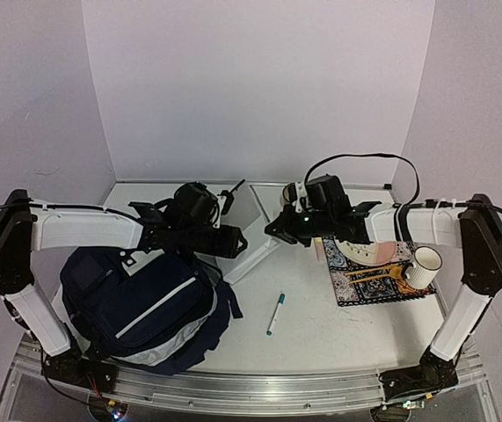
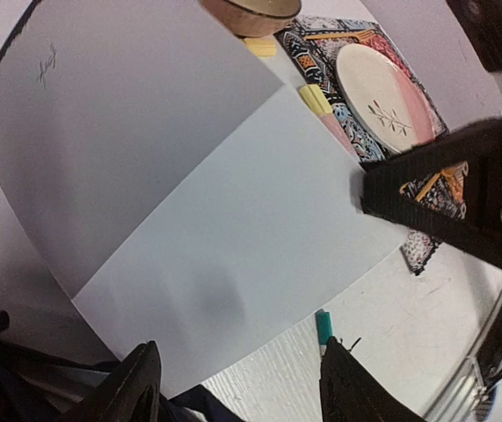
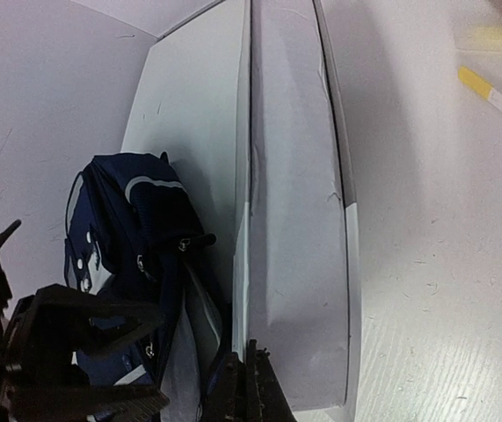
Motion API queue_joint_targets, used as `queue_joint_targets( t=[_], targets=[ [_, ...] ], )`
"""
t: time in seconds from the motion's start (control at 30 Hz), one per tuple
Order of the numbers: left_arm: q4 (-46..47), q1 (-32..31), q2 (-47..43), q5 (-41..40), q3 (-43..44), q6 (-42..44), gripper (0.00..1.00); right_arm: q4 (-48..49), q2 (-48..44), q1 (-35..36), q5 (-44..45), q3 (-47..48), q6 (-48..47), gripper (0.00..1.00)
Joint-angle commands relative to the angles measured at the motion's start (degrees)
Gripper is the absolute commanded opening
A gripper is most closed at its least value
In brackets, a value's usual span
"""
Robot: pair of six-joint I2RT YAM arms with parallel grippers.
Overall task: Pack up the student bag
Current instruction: Pick up the book from the center of the board, then pass from the right arm to the left
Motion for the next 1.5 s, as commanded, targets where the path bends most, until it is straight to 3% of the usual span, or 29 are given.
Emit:
queue_joint_targets(
  t=[0.0,0.3,0.7,0.93,1.2,1.47],
  targets=[
    [3.12,-3.79,-2.72,-12.82,0.16,15.49,0.66,-3.23,-3.92,-0.39,-0.18,4.51,2.59,0.00],
    [20.39,-9.84,-6.66,-20.57,-11.37,27.21,0.79,-7.72,-4.79,-0.75,-0.23,7.89,7.70,0.00],
    [30.70,-12.88,0.44,-34.63,-14.65,37.31,0.91,-9.01,-5.76,-0.77,-2.35,9.46,12.46,0.00],
    [34.29,-14.68,4.74,-37.16,-14.44,43.20,0.92,-9.13,-6.39,-0.77,-2.75,10.50,14.44,0.00],
    [35.78,-14.69,9.50,-47.56,-11.81,45.34,0.88,-9.11,-7.16,-0.79,-2.63,9.70,15.46,0.00],
    [35.81,-14.68,8.85,-50.52,-10.84,43.36,0.68,-8.81,-7.95,-0.79,-1.47,7.64,16.21,0.00]
  ],
)
